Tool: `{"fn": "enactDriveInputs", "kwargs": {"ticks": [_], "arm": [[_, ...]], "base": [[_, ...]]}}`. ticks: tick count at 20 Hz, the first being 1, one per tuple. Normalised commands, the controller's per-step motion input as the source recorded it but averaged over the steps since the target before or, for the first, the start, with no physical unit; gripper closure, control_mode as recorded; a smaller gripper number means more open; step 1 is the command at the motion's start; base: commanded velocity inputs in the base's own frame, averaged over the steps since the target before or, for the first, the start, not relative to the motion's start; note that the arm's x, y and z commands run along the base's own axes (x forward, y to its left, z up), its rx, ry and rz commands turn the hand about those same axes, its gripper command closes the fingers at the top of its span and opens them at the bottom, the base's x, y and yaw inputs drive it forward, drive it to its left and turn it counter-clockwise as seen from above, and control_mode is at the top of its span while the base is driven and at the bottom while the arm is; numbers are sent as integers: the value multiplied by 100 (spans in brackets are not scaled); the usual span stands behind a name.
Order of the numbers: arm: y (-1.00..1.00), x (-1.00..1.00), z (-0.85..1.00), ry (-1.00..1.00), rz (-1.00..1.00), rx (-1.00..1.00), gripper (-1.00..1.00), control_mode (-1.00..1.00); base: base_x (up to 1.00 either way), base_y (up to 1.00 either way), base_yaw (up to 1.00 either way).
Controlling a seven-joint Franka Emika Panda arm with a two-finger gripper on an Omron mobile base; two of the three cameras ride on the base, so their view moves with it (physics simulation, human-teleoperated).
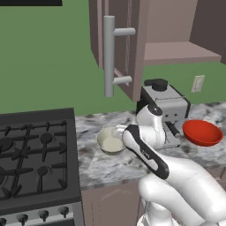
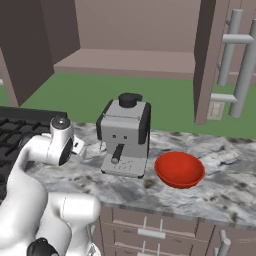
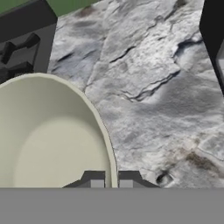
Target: Pick up the bowls on the counter and stack them on top of one another in the open cabinet. Place the smaller bowl on top of the larger bowl.
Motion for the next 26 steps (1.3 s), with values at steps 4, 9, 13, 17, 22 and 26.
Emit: {"fn": "enactDriveInputs", "kwargs": {"ticks": [4,9,13,17,22,26], "arm": [[-12,-40,38,0,0,0,100,-100],[-16,-46,34,0,0,0,100,-100],[-21,-42,31,0,0,0,100,-100],[-28,-38,31,0,0,0,100,-100],[-37,-34,30,0,0,0,100,-100],[-40,-38,30,0,2,0,100,-100]], "base": [[0,0,0],[0,0,0],[0,0,0],[0,0,0],[0,0,0],[0,0,0]]}}
